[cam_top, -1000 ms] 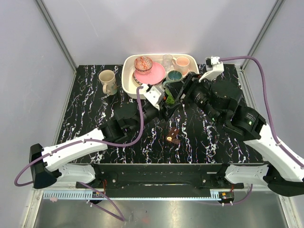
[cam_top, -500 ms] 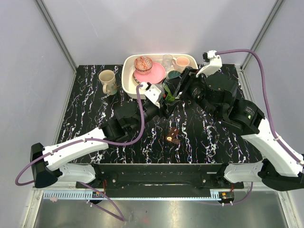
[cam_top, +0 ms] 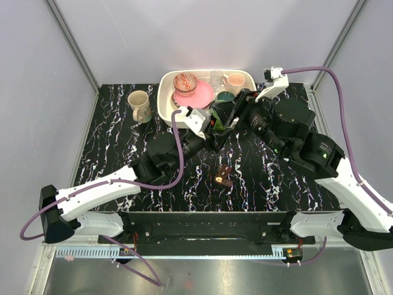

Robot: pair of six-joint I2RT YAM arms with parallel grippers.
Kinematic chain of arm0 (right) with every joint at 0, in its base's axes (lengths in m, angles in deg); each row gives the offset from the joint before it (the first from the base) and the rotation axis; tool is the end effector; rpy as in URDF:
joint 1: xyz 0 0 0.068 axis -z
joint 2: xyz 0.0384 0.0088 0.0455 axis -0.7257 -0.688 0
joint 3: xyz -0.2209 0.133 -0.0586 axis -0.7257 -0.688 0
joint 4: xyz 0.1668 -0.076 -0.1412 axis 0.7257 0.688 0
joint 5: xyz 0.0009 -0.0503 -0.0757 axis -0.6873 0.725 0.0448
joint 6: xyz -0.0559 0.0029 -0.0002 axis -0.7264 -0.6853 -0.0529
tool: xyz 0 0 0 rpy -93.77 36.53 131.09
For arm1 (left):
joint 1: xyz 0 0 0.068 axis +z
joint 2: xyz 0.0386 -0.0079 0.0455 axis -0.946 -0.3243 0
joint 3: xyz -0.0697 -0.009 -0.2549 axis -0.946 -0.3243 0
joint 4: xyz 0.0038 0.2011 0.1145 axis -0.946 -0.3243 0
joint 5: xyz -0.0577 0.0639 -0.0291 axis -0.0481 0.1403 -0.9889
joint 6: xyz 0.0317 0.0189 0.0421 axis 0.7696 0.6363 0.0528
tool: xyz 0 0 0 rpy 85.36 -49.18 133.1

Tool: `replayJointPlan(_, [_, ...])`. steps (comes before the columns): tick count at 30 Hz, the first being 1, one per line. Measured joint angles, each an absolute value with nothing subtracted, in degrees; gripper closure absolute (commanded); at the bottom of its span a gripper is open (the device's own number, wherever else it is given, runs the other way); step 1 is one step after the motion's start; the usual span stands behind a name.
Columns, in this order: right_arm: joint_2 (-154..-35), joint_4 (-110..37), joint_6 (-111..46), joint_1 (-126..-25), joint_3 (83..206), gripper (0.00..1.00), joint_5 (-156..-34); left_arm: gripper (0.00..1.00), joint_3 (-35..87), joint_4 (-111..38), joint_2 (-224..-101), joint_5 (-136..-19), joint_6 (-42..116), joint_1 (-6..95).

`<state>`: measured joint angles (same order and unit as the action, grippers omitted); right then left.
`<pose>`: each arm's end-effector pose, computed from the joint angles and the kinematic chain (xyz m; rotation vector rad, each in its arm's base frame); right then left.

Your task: Sort the pills into containers

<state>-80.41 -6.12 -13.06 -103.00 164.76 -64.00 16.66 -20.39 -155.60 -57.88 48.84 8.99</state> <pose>0.1162 0.1480 0.4999 -0.1190 1.6585 0.7889 0.1259 -0.2214 0.4128 0.5754 1.2827 -0.7713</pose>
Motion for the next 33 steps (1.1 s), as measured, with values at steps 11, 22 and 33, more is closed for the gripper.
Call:
replayJointPlan(11, [-77.4, -8.44, -15.51, -103.11, 162.2, 0.37, -68.49, 1.0, 16.01, -15.54, -155.58, -57.12, 46.88, 9.17])
replayJointPlan(22, [-74.47, -7.28, -18.52, -103.19, 159.6, 0.37, -70.32, 1.0, 16.01, -9.4, -154.38, -54.3, 45.15, 10.46])
replayJointPlan(33, [-68.61, -7.3, -26.63, -103.19, 158.77, 0.28, -79.76, 1.0, 16.01, -12.61, -151.21, -60.61, 42.96, 10.48])
